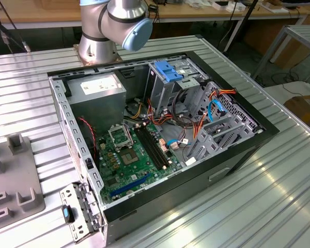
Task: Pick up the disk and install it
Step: 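Pick up the disk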
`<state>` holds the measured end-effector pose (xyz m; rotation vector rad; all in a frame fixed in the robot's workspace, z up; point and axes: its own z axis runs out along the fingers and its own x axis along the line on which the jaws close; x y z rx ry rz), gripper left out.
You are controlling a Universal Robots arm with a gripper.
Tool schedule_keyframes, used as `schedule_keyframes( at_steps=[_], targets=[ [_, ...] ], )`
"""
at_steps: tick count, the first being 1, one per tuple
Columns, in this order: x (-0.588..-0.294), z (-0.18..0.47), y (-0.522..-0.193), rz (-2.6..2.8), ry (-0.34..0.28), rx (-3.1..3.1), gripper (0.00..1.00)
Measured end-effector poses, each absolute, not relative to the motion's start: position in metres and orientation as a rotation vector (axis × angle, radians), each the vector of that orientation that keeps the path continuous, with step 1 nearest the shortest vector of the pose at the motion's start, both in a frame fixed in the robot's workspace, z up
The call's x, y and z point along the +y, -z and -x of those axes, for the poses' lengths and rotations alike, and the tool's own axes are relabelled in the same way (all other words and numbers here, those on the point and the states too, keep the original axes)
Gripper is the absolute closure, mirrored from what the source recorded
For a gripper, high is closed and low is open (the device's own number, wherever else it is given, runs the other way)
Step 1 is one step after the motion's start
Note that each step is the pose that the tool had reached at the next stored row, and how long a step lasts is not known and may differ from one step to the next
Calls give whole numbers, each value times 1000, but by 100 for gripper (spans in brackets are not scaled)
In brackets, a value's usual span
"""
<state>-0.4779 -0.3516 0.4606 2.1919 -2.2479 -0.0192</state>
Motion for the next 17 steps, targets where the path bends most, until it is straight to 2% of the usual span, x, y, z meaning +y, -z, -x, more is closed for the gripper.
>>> schedule_keyframes(
  at_steps=[9, 17],
  targets=[
    [-352, 478, -514, -2196, 10, -2252, 63],
    [-352, 478, -516, -2197, 9, -2253, 63]
  ],
)
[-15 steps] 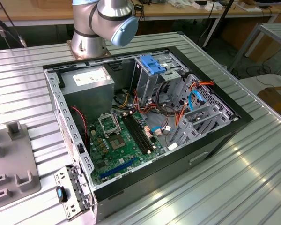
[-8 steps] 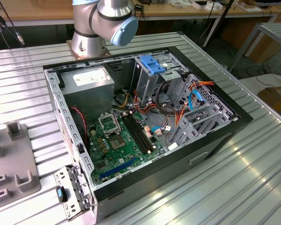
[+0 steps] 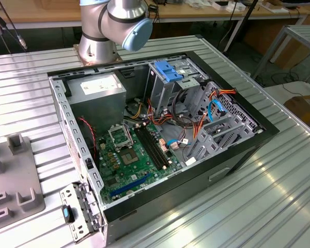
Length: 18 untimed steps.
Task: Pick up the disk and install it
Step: 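Pick up the disk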
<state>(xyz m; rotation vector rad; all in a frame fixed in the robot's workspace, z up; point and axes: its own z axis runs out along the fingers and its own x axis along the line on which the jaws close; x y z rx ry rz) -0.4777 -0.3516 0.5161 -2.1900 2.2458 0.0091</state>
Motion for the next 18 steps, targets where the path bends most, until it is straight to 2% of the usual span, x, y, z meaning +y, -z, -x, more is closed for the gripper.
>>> schedule_keyframes(
  at_steps=[18],
  targets=[
    [-352, 380, -516, 2190, -9, 2246, 63]
  ],
)
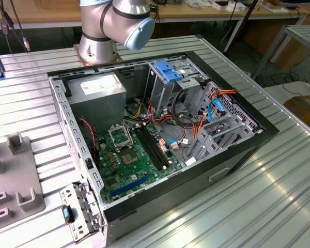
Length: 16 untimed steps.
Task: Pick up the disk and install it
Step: 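Pick up the disk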
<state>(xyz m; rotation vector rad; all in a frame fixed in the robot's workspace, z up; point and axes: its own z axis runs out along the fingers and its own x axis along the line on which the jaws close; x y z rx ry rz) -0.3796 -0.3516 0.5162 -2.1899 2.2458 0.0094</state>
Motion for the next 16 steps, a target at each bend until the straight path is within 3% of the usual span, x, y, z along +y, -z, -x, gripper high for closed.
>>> schedule_keyframes(
  at_steps=[16],
  targets=[
    [-352, 267, -516, 2190, -9, 2246, 63]
  ],
)
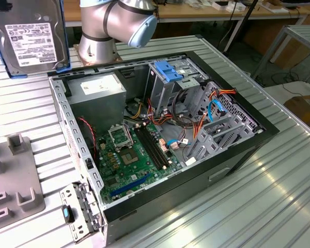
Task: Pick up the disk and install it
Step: 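Pick up the disk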
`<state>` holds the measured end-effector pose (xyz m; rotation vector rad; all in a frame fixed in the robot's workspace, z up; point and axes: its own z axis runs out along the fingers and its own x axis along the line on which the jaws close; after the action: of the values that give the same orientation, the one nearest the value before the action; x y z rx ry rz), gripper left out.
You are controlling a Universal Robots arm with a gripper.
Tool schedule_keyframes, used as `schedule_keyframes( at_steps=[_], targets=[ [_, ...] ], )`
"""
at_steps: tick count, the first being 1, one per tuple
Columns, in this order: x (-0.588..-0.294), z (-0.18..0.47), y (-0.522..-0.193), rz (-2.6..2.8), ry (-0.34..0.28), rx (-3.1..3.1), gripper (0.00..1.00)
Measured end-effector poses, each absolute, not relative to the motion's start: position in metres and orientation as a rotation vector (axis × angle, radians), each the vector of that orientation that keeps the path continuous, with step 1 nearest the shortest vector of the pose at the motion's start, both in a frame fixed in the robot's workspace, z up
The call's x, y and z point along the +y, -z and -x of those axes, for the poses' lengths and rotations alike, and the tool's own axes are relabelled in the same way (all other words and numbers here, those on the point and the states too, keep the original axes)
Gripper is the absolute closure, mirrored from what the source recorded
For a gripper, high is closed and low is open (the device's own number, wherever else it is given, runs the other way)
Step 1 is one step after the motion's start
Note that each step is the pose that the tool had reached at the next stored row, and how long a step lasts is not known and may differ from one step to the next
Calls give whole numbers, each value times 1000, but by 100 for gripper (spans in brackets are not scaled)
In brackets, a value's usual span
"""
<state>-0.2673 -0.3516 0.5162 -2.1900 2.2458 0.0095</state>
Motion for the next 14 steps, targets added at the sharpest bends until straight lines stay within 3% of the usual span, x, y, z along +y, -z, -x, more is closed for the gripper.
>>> schedule_keyframes(
  at_steps=[14],
  targets=[
    [-352, 176, -516, 2190, -9, 2246, 63]
  ],
)
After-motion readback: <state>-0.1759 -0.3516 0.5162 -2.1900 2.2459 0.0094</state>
